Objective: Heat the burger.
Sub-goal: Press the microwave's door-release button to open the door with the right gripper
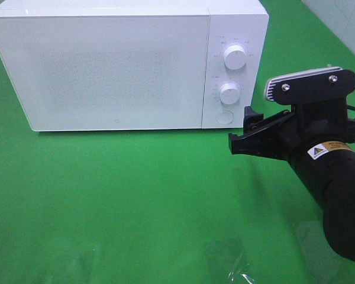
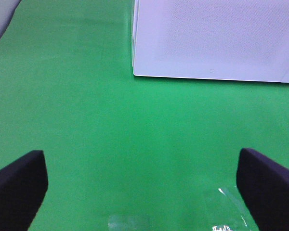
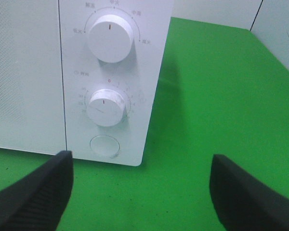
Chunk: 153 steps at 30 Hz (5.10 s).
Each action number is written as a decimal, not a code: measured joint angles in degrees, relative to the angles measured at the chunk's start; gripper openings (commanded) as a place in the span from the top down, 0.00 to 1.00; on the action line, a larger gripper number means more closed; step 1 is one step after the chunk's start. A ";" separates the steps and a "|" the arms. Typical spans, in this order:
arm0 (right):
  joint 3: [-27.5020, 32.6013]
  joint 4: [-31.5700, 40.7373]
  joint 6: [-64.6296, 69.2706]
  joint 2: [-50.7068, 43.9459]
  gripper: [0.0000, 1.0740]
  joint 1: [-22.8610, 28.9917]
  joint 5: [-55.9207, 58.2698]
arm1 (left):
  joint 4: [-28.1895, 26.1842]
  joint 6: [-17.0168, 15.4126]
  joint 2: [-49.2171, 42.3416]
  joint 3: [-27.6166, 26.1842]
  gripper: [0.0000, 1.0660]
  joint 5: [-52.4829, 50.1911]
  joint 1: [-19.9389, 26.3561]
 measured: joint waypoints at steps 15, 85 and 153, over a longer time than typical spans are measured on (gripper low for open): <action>0.00 -3.04 11.34 2.06 0.34 0.00 -2.46 | 0.00 0.00 0.00 0.00 0.06 0.00 0.00; -15.93 -24.52 107.83 18.91 1.00 -15.30 16.62 | 0.00 0.00 0.00 0.00 0.06 0.00 0.00; -32.89 -15.87 102.73 33.75 0.99 -17.25 14.44 | 0.00 0.00 0.00 0.00 0.06 0.00 0.00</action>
